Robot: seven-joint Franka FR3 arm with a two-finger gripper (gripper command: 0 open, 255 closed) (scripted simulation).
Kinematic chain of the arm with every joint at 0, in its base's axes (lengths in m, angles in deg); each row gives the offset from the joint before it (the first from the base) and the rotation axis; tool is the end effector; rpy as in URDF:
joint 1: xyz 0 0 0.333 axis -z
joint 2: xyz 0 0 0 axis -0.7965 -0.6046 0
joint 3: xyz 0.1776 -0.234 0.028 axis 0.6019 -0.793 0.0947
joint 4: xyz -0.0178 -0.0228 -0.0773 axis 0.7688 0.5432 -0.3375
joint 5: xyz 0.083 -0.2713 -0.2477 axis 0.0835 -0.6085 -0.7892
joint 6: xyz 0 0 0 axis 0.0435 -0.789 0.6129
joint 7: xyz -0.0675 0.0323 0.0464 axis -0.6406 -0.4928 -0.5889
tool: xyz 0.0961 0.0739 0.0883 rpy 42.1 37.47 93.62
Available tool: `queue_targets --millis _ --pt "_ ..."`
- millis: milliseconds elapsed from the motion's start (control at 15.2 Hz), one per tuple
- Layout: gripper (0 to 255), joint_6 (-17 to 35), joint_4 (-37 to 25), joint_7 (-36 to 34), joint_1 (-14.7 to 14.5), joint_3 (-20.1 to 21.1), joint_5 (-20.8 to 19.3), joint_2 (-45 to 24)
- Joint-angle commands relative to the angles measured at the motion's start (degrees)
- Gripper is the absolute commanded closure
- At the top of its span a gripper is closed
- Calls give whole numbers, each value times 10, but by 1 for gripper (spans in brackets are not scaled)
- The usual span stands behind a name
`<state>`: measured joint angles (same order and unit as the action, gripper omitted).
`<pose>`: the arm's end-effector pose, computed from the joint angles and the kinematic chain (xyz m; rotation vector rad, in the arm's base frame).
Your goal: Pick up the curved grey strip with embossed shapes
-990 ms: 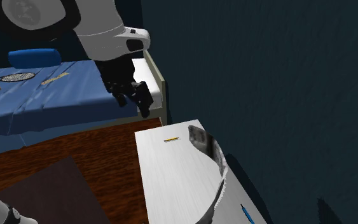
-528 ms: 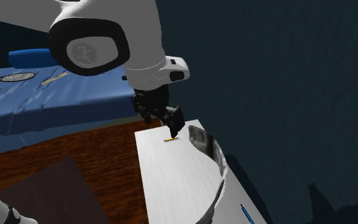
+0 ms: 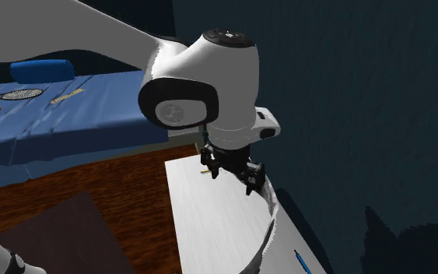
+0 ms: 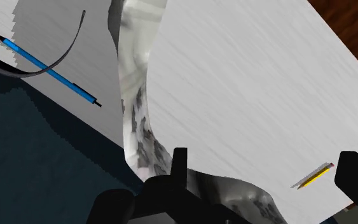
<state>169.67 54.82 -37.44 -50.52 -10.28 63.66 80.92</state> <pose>0.4778 -0.2853 0.3640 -3.0696 -0.3773 -0.2169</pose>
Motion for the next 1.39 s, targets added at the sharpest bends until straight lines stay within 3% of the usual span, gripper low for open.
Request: queue_targets --millis 0,330,660,1254,1320 --pt "0 -5 -37 39 11 -3 35 -49" --pt "0 -25 -142 119 61 11 112 -177" --pt "0 -55 -262 164 118 37 156 -294" --pt "0 -16 -249 179 125 48 174 -324" --pt "255 -16 -250 180 125 48 174 -324"
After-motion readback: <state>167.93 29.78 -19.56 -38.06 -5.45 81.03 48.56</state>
